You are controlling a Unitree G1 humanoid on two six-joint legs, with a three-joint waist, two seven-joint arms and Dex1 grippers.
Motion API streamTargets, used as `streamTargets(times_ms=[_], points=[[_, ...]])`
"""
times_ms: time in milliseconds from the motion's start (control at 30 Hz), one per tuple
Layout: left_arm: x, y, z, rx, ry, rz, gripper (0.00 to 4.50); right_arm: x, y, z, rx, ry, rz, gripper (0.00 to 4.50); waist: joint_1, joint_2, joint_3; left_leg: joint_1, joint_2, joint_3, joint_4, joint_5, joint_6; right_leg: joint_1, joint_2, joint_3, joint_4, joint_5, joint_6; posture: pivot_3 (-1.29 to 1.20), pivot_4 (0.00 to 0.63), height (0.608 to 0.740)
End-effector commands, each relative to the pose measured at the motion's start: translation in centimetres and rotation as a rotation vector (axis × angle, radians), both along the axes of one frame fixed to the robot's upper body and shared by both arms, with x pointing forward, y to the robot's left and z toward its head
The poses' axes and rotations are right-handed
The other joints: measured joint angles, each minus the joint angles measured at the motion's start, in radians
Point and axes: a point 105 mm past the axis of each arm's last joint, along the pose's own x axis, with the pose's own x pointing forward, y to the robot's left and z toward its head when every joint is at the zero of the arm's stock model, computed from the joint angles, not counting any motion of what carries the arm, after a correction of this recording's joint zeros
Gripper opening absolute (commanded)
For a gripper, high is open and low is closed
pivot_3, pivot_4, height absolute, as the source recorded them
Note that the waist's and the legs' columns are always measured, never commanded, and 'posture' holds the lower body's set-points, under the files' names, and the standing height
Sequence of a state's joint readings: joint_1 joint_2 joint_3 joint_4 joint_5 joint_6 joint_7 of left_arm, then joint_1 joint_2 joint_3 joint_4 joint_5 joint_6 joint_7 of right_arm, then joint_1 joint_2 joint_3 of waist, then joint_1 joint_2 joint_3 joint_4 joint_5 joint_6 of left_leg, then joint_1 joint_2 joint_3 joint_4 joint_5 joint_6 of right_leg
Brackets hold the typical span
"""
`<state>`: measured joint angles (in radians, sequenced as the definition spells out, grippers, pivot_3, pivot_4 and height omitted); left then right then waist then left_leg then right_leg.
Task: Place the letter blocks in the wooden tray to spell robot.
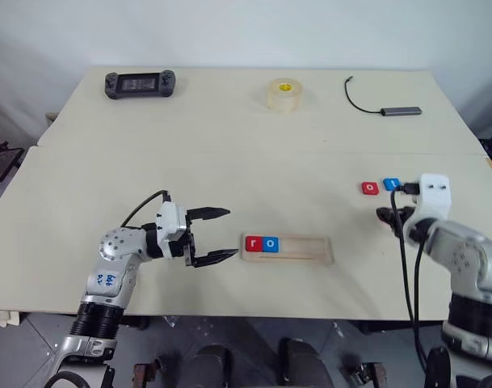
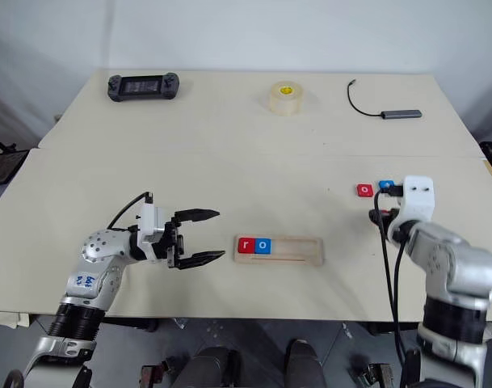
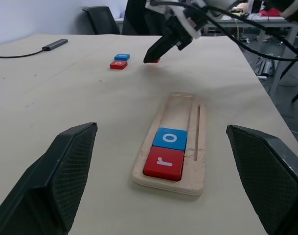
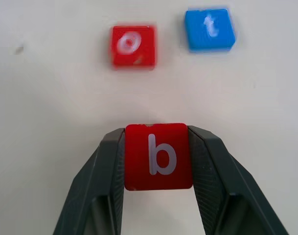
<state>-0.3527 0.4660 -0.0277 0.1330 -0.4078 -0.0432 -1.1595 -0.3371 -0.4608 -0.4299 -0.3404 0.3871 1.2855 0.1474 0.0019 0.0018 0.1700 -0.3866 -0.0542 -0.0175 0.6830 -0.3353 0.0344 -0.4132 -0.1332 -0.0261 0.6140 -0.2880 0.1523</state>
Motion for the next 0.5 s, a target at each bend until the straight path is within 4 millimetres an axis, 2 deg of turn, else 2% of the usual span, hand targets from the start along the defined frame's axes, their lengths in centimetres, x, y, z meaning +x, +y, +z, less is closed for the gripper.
streamTargets(times_ms=[33,167,300,400,500], points=[[-0.1,-0.5,0.4,-0.004,-0.018,-0.035,4.5,-2.4,1.1,0.6,-0.02,-0.033,-0.003,1.46,0.0,0.0,0.0,0.0,-0.001,0.0,0.0,0.0,0.0,0.0,0.0,0.001,0.0,0.0,0.0,0.0,0.15,0.74],[0.0,-0.7,0.4,-0.005,-0.015,-0.052,4.5,-4.9,2.8,-1.3,-0.017,0.005,-0.022,1.46,0.0,0.0,0.0,0.0,-0.001,0.0,0.0,0.0,0.0,0.0,0.0,0.001,0.001,0.0,0.0,0.0,0.15,0.74],[0.1,-0.7,0.5,-0.003,-0.017,-0.055,4.5,-5.1,2.7,-1.5,-0.007,0.003,-0.06,1.46,-0.004,0.0,0.0,0.001,-0.002,0.001,0.0,0.0,0.0,0.0,0.0,0.003,0.002,0.0,0.0,0.0,0.15,0.74],[0.2,-0.6,0.5,0.001,-0.023,-0.053,4.5,-4.8,3.5,-1.3,0.033,0.014,0.005,2.42,-0.004,0.0,0.0,0.002,-0.001,0.001,0.0,0.0,0.0,-0.001,0.001,0.003,0.003,0.0,0.0,0.0,0.15,0.74],[0.3,-0.4,0.7,0.005,-0.031,-0.043,4.5,-4.4,2.8,-0.3,-0.013,0.005,0.075,3.45,-0.003,0.0,0.0,0.001,-0.001,0.001,0.0,0.0,0.0,-0.001,0.0,0.003,0.003,0.0,0.0,0.0,0.15,0.74]])
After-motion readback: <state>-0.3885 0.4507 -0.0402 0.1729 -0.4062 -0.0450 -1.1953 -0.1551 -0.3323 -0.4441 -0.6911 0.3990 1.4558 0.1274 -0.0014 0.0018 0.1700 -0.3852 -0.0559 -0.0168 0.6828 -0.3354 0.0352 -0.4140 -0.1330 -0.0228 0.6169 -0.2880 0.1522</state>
